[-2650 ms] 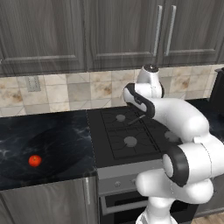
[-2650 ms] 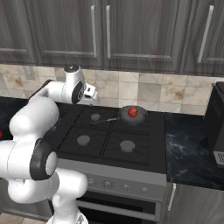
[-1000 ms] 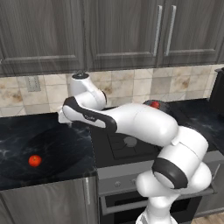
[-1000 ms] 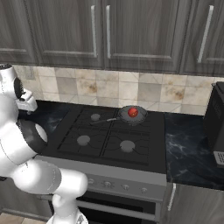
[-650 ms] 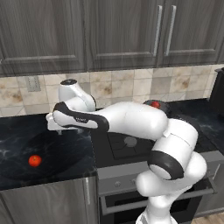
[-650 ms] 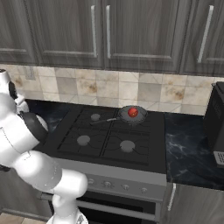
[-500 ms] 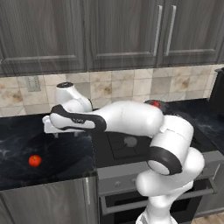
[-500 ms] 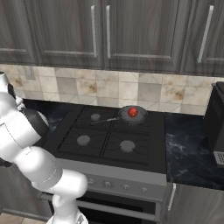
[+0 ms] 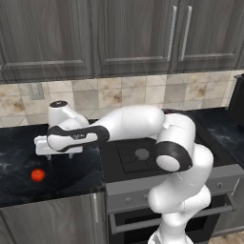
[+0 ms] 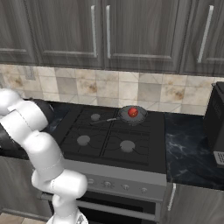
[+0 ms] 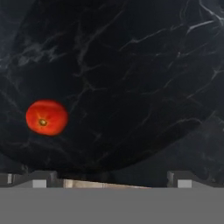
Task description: Place the pan on the rear right burner on the stove. Then place the tomato and the onion in the pan and turn on the rear right burner.
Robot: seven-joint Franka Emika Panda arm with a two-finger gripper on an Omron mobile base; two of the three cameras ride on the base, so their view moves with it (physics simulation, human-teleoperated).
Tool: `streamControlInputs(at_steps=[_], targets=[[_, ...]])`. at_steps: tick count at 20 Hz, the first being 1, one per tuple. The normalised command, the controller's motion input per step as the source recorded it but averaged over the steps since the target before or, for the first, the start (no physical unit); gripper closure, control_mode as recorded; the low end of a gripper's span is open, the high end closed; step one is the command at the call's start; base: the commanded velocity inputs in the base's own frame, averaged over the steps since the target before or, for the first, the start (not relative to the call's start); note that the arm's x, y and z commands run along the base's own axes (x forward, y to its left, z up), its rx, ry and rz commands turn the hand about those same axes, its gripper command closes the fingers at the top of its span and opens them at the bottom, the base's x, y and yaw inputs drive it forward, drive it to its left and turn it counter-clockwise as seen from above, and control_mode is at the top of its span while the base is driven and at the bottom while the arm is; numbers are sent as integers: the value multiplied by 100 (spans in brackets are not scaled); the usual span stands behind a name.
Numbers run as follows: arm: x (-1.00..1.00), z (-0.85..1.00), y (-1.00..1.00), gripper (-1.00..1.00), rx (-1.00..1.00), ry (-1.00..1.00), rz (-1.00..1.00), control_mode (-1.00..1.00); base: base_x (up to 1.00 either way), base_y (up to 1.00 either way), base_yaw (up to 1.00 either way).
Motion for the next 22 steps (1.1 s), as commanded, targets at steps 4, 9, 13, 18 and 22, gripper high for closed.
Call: streamControlInputs(at_steps=[4,9,13,18,22], targets=[[0,-20,56,-100,0,4,1,-100,0,0,0],[0,-18,53,-100,0,6,1,-100,0,0,0],[0,-14,44,-100,0,5,0,-100,0,0,0],[3,-14,39,-100,0,5,0,-100,0,0,0],[11,-11,25,-100,0,1,0,-100,0,0,0]])
